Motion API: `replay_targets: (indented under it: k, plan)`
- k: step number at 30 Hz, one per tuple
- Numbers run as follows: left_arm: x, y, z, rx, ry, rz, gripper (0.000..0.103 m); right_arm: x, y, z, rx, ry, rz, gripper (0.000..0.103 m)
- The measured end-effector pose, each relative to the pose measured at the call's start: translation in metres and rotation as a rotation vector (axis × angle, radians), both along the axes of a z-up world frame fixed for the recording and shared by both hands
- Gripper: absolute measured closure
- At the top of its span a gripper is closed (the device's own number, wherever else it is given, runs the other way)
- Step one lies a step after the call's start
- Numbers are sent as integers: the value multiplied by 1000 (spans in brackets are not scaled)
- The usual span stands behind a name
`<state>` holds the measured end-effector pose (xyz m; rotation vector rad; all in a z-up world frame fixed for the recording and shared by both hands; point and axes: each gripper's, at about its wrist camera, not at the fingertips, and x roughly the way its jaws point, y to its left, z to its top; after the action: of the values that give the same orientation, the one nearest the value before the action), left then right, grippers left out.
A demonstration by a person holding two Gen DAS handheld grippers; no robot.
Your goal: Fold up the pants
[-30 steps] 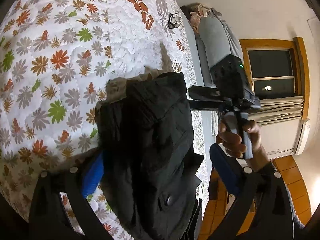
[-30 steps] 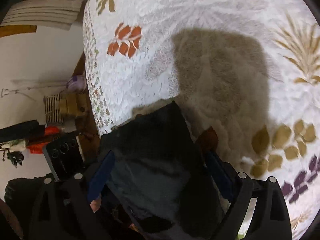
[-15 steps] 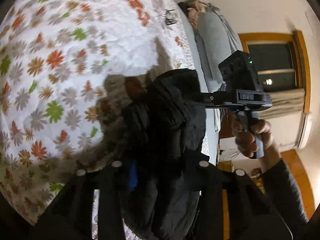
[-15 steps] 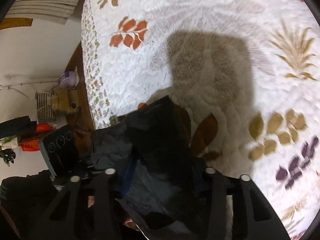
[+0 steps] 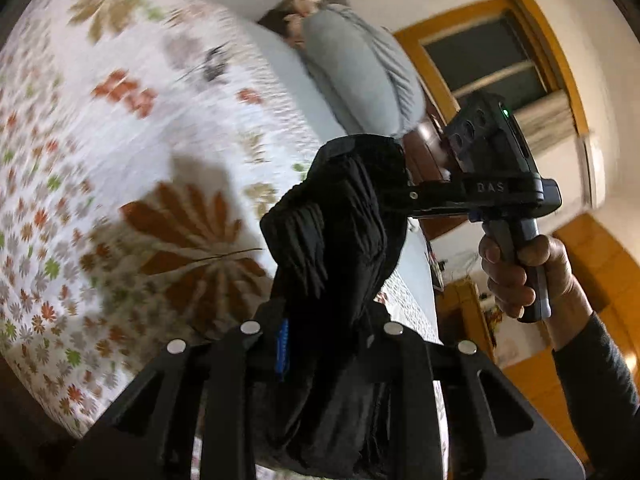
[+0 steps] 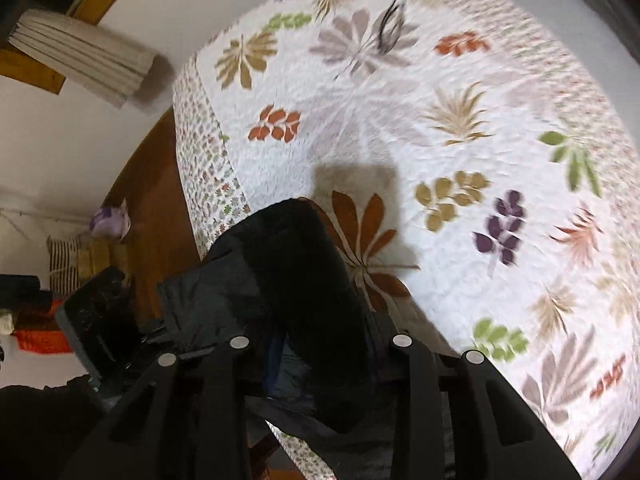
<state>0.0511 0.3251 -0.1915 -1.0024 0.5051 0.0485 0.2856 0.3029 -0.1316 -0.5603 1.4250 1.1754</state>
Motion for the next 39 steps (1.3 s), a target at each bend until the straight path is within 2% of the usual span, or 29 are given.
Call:
replay_targets:
  k: [7,12,19,28,39]
  plan:
    - [12,-34,54,124,-10,-85,81,-10,-60,55,84,-74,-109,70]
    - [18,-64,81,204,-16,-143,81,-15,-104,79,139,-97,-175,69]
    - [25,-98,105,279,-29,-195,81,-20,-157,104,181,-112,-221,69]
    - [31,-138,129,351,-33,-248,81,-22,-210,118,239,-122,-267,68]
    - [40,-180,142,413,-36,-300,81,-21,-269,122,291,-125,-316,68]
